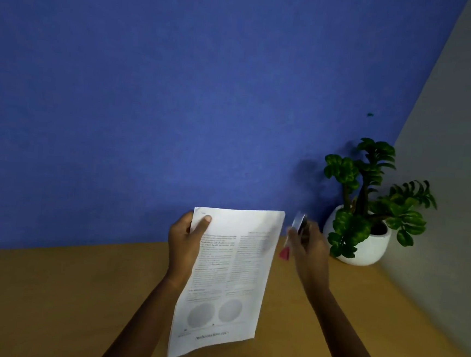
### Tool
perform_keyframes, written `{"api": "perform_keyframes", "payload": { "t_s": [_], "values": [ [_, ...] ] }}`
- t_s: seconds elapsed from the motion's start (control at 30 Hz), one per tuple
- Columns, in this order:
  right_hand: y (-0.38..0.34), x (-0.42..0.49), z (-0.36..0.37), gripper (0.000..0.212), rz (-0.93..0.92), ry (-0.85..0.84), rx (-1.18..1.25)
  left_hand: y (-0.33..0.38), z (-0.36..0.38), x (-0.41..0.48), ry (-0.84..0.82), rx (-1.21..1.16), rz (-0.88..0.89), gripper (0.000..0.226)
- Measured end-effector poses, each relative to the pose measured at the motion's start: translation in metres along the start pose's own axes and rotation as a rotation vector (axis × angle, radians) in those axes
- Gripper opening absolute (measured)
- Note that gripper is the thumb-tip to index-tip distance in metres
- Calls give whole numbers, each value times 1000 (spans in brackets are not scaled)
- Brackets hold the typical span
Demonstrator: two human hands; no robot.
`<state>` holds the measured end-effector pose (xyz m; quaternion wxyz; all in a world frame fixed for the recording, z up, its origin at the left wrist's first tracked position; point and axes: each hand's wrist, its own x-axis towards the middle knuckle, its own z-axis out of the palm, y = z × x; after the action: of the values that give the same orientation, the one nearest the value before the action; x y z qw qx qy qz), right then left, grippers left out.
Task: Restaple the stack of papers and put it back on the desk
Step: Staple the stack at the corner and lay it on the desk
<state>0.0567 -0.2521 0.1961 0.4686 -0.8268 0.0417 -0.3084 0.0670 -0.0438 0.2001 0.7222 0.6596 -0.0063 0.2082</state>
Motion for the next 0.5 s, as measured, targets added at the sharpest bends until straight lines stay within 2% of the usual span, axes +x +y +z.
{"api": "perform_keyframes", "payload": {
  "t_s": [0.13,0.23,0.37,0.5],
  "values": [
    [69,-30,11,32,201,-221,-417,-4,3,0,28,-44,-31,19],
    [106,-56,13,32,232,-390,-628,-6,3,0,18,-57,-29,21],
    [132,-74,13,32,284,-522,-766,-9,1,2,25,-74,-39,22],
    [143,-80,15,33,351,-585,-823,-10,1,3,26,-79,-34,21]
  ]
}}
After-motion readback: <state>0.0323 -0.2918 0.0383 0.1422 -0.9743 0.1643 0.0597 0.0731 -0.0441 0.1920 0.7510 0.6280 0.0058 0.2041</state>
